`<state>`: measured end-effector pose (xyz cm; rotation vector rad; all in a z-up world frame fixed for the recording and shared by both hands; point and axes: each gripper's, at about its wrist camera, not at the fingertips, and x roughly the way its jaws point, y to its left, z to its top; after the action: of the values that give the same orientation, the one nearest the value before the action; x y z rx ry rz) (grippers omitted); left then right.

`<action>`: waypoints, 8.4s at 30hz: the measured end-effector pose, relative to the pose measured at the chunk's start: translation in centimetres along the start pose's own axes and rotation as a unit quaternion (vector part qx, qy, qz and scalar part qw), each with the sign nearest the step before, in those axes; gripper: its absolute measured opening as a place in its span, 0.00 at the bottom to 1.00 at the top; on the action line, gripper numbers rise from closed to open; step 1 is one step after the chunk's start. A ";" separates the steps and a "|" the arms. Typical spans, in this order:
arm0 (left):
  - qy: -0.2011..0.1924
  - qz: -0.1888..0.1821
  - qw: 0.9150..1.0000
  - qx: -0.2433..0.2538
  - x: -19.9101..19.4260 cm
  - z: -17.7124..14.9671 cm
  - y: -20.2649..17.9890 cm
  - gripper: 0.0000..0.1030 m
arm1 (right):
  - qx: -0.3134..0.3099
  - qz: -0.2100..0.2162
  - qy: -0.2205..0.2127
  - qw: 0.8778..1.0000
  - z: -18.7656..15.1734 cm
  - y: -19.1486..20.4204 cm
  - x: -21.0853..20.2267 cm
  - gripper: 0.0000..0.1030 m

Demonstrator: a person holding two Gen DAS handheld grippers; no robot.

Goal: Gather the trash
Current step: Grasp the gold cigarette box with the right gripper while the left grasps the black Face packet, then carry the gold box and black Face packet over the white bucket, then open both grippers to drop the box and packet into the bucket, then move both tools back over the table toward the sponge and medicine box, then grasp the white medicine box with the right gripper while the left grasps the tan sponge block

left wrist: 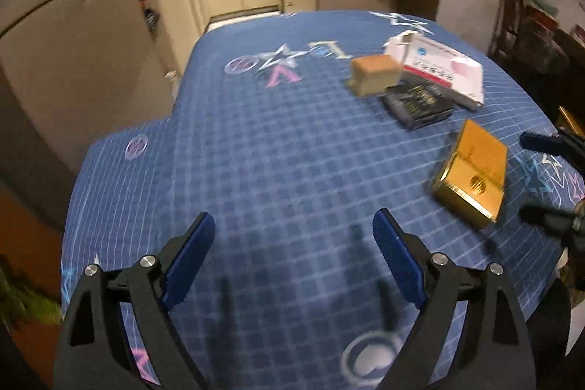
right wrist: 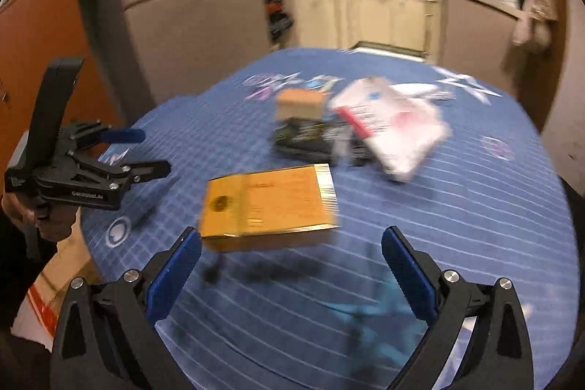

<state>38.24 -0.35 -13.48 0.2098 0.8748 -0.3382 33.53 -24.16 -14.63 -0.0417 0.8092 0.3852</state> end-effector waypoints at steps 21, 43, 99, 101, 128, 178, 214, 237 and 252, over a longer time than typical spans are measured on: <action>-0.020 -0.055 0.998 -0.001 0.2 2.6 -0.3 0.83 | 0.011 -0.026 -0.009 1.000 0.4 -0.3 -0.3 0.84; 0.016 -0.049 0.999 0.010 8.7 10.5 -11.8 0.91 | 0.154 -0.059 -0.078 0.983 -6.6 -7.5 -10.6 0.85; -0.135 0.007 0.989 0.058 -6.3 5.9 -19.7 0.56 | 0.156 -0.203 -0.157 0.954 -7.8 -7.8 -18.8 0.84; -0.142 0.004 0.987 0.068 -6.6 5.9 -20.9 0.56 | 0.159 -0.212 -0.161 0.951 -8.1 -8.0 -19.8 0.84; -0.169 -0.060 0.969 0.169 -7.5 5.2 -34.4 0.56 | 0.206 -0.311 -0.183 0.909 -14.8 -12.7 -29.9 0.84; -0.005 -0.240 0.884 0.401 2.9 -2.8 -58.4 0.61 | 0.363 -0.314 -0.066 0.875 -39.2 -31.1 -31.0 0.86; -0.105 -0.147 0.955 0.236 -3.8 2.6 -30.2 0.75 | 0.263 -0.198 -0.141 0.934 -24.1 -21.3 -26.1 0.89; -0.069 -0.091 0.980 0.160 2.6 7.0 0.2 0.83 | 0.054 -0.065 0.012 0.996 3.5 -8.5 -0.7 0.95; -0.092 -0.206 0.922 0.315 7.1 11.1 -3.9 0.83 | 0.026 -0.080 0.053 0.995 5.4 -7.5 5.8 0.74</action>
<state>48.87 -8.90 -12.22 0.5824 0.5948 -1.0220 43.55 -28.25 -15.82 -0.0780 0.9139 0.2110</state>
